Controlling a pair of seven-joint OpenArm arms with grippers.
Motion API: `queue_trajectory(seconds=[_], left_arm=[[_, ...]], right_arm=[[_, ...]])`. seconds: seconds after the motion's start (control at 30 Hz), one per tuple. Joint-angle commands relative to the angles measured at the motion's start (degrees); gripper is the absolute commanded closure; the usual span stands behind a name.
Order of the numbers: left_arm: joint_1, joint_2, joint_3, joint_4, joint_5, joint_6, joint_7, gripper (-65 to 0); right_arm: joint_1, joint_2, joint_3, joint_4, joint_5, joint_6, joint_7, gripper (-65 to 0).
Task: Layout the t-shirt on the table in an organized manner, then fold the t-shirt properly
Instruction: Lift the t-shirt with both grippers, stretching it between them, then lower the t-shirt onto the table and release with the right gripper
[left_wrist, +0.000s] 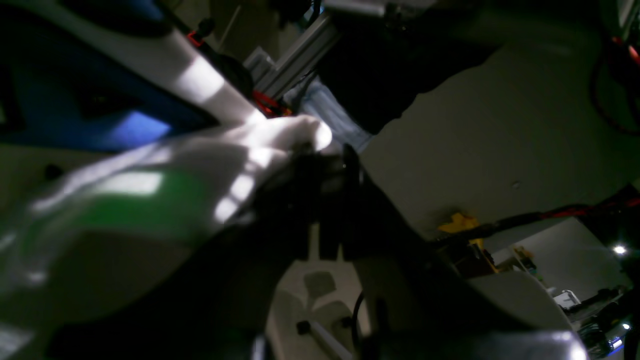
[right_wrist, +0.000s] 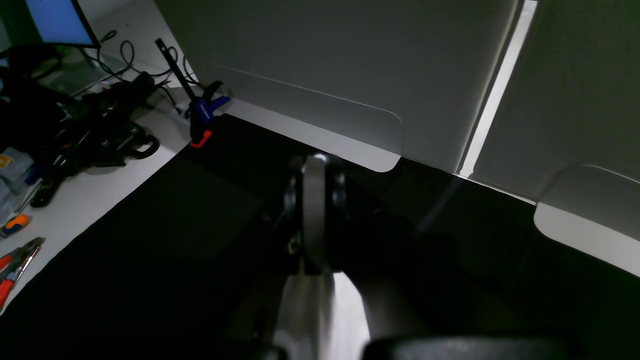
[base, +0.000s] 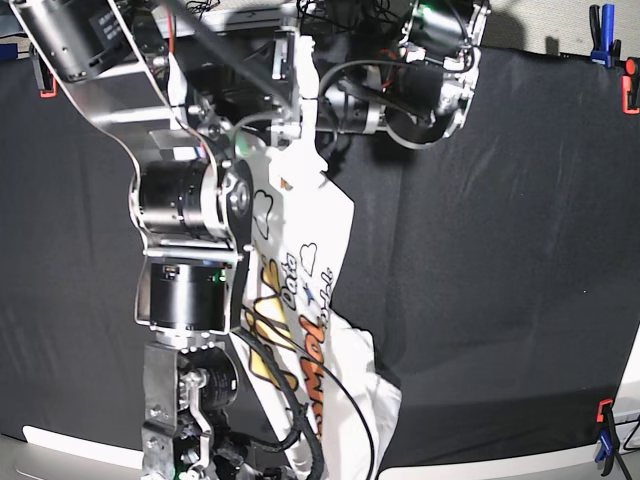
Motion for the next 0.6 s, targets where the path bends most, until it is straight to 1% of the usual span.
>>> queue_trajectory(seconds=[0.0, 0.03, 0.1, 0.17, 0.2, 0.23, 0.33, 0.47, 0.5, 0.57], left_arm=[[-0.3, 0.7, 0.4, 1.1, -0.6, -0.5, -1.7, -6.8], [-0.3, 0.7, 0.4, 1.1, 0.2, -0.5, -2.4, -12.8], [-0.3, 0.7, 0.4, 1.1, 2.6, -0.5, -4.3, -23.6], [-0.3, 0.6, 0.4, 1.1, 4.5, -0.5, -4.9, -30.9], [-0.3, 0.6, 0.4, 1.1, 5.0, -0.5, -4.8, -33.3], [-0.3, 0.6, 0.4, 1.1, 5.1, -0.5, -4.8, -34.5], [-0.3, 0.6, 0.4, 1.1, 5.0, -0.5, -4.9, -34.6], [-0.8, 0.5, 0.3, 1.1, 5.2, -0.5, -4.7, -34.6], [-1.4, 0.3, 0.3, 1.1, 5.9, -0.5, -4.7, -34.6], [-3.2, -0.1, 0.0, 1.1, 10.3, -0.5, -4.8, -34.6]], right_arm=[[2.7, -0.2, -0.1, 0.8, 1.3, 0.0, 2.0, 0.0], [2.7, -0.2, -0.1, 0.8, 1.3, 0.0, 2.0, -4.4], [2.7, -0.2, -0.1, 0.8, 1.3, 0.0, 2.1, -15.7], [2.7, -0.2, -0.1, 0.8, 1.3, 0.0, 2.4, -24.9], [2.7, -0.2, -0.1, 0.8, 1.3, 0.0, 2.4, -27.8], [2.7, -0.2, -0.1, 0.8, 1.3, 0.0, 2.4, -29.0], [2.7, -0.2, -0.1, 0.8, 1.3, 0.0, 2.3, -29.1], [2.7, -0.2, 0.0, 0.9, 1.3, 0.0, 0.5, -29.0], [2.7, -0.2, -0.1, 0.9, 1.3, 0.0, -0.2, -29.0], [2.7, -0.2, 0.0, 0.9, 1.3, 0.3, -1.9, -29.0]])
